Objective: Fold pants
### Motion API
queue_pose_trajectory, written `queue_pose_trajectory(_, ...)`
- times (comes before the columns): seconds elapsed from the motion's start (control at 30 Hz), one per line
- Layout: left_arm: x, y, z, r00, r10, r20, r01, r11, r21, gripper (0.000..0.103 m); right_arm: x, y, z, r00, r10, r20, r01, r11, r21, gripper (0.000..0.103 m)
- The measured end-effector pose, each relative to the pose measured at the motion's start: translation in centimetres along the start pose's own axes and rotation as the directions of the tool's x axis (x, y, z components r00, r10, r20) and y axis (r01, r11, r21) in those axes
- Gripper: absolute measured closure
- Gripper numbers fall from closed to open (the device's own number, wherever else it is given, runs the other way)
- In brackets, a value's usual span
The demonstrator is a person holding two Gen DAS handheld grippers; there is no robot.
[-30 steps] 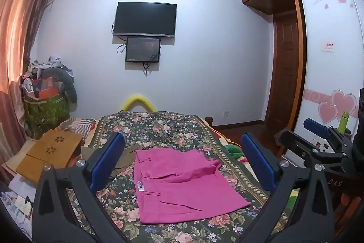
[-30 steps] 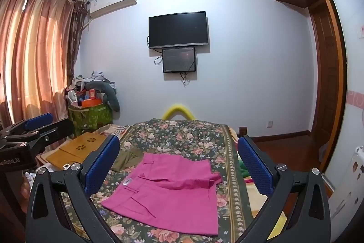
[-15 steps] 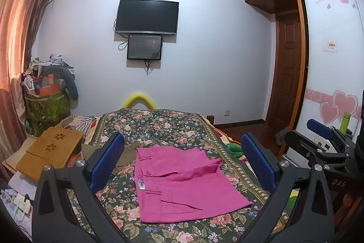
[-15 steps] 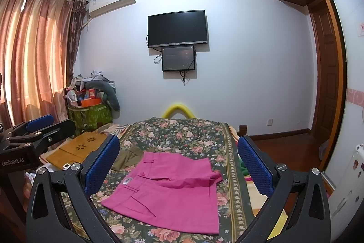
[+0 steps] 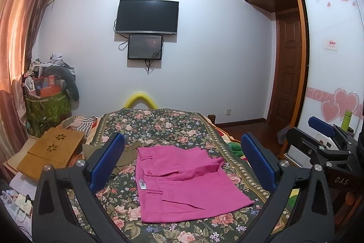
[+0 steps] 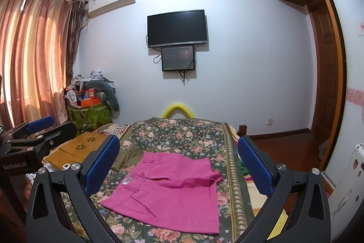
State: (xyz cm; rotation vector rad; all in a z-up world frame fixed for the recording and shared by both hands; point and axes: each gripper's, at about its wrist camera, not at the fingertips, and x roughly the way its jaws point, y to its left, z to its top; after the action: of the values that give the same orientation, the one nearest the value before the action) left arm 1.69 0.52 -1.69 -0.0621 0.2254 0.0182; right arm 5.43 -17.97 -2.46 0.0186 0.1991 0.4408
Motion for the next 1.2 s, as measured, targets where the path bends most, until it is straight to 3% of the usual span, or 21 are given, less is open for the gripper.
queue_pose_trajectory(1.2, 0.37, 0.24, 0.14, 1.000, 0.012, 0.003, -0.012, 1.000, -0.013, 0.000, 0.27, -0.08, -0.10, 1.000, -0.006, -0.001, 0.006, 1.000, -0.003, 0.000)
